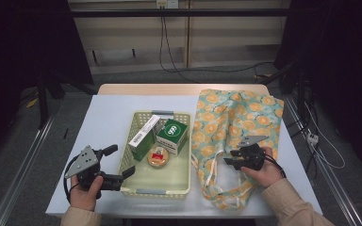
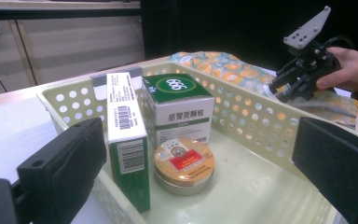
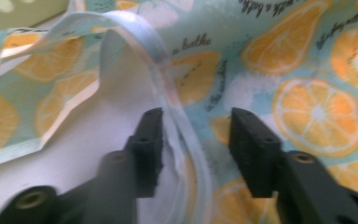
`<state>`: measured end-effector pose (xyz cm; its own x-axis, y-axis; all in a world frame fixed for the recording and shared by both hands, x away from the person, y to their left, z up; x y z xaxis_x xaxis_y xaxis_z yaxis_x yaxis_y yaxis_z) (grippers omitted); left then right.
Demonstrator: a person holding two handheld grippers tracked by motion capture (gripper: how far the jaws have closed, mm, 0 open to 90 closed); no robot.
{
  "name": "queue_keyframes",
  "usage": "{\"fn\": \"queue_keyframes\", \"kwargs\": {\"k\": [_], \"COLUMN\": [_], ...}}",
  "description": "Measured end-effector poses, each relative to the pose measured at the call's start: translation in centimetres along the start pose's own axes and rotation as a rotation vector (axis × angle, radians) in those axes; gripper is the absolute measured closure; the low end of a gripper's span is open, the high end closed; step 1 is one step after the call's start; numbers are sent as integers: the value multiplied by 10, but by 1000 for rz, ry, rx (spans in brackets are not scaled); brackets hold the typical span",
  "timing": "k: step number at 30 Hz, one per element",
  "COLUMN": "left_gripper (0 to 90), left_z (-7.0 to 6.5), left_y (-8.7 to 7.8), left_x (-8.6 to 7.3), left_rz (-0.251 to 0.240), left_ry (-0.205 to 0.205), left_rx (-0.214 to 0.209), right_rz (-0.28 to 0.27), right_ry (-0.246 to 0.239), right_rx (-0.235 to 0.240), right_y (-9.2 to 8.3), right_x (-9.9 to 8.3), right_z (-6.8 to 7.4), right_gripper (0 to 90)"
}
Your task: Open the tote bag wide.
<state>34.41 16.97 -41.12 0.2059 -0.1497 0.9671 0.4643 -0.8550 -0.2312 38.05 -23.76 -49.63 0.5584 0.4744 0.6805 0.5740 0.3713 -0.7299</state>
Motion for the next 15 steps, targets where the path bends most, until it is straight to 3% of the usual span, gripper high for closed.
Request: {"fn": "queue_keyframes", "kwargs": {"k": [2, 4, 6, 10, 12, 15], "left_gripper": [25, 25, 25, 25, 25, 25], "left_z": [0, 1, 1, 1, 1, 1], "left_y": [-1, -1, -2, -2, -2, -1], "left_x": [0, 0, -1, -1, 0, -1], "left_rz": [0, -2, -4, -4, -2, 3], "left_ry": [5, 0, -4, -4, -2, 4], "left_rx": [1, 1, 1, 2, 0, 0], "right_rz": [0, 6, 12, 37, 46, 55], "right_ry": [-3, 10, 7, 43, 76, 79], "right_rx": [5, 0, -68, -128, -127, -112], "right_y": [1, 2, 1, -6, -11, -19], "right_x": [1, 1, 1, -6, -13, -20], "right_z": [-2, -5, -14, -37, -44, -44], "right_gripper": [839, 900, 900, 900, 900, 899]}}
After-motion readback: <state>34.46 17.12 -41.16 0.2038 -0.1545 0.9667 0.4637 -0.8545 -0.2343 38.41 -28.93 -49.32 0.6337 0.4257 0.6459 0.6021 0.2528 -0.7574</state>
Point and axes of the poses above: each handheld gripper's, and its own axes: y roughly forward along the jaws, x roughly out of its top, z roughly to its left, the point moved 6 cm from there along y, roughly forward along the jaws, and after that the axes turned 7 degrees about -x, right-handed, at the moved point
